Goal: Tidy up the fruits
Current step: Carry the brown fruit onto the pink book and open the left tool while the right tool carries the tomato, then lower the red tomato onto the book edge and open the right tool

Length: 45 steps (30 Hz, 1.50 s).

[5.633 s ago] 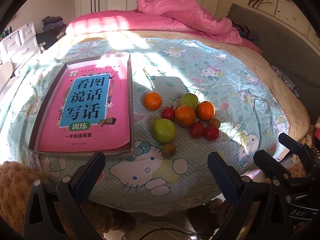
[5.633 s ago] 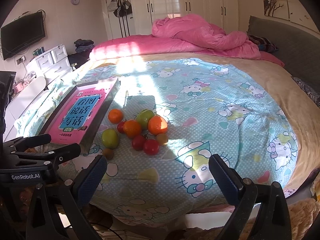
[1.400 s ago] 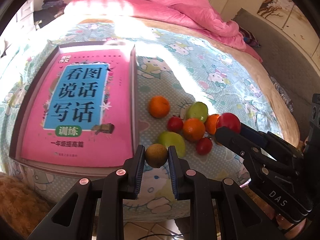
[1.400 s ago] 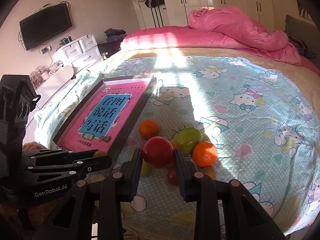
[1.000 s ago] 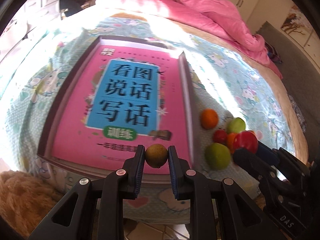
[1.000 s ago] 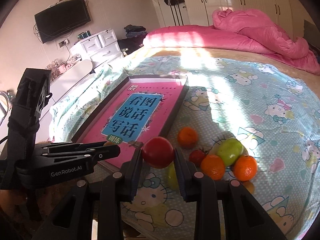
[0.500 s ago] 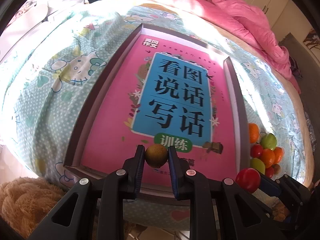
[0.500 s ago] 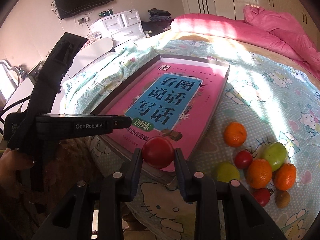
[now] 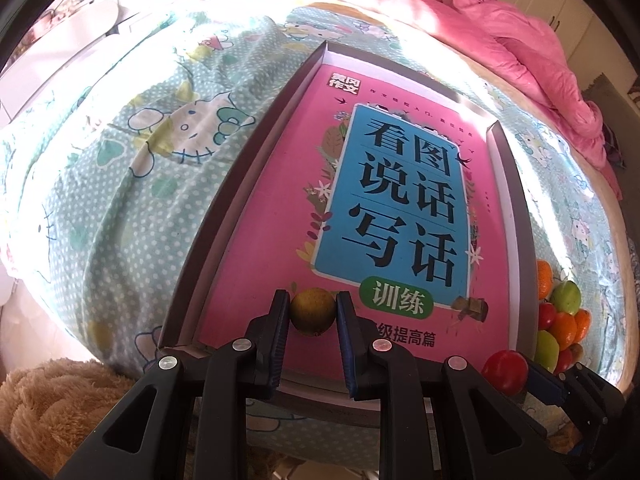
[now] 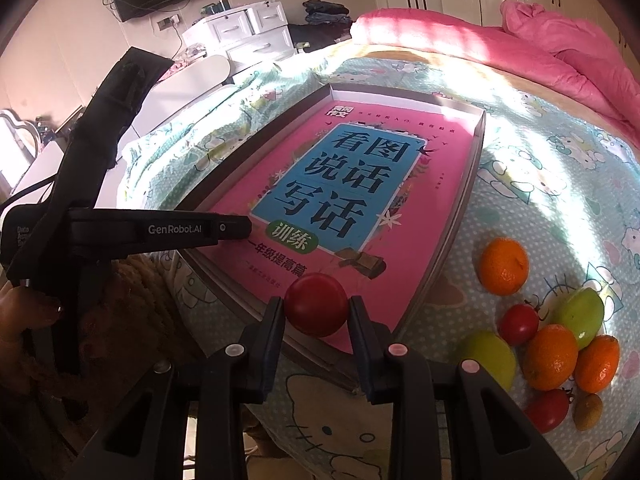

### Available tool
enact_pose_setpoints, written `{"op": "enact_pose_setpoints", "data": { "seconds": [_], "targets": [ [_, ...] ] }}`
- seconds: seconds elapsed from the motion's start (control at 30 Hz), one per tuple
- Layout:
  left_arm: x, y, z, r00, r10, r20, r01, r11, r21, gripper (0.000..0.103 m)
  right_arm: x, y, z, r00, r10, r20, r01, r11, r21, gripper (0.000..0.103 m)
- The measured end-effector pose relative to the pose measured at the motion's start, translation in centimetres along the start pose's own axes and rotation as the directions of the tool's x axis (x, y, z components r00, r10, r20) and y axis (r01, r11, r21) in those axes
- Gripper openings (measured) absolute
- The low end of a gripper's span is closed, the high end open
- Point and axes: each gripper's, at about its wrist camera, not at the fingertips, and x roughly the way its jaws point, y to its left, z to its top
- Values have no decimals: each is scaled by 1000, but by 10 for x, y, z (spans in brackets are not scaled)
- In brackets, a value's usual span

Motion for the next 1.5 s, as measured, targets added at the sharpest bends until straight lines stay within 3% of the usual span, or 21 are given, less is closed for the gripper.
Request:
{"op": "enact_pose_setpoints", "data": {
  "seconds": [0.77,1.2,1.5],
  "targets": [
    [0,-2,-3,1000,15,-4,-15,1000,10,25,1,-4,-4,1000,13,-23,-13,1000,21,33],
    [-2,-2,-5,1000,23,-8,-23,1000,7,45,-10,-5,-5,1000,21,1,-21,999,25,40],
    [-10,-3,-5,1000,16,26,-16,1000,9,50,-18,-11,-3,1000,13,28,-15,999,44,44]
  ]
}}
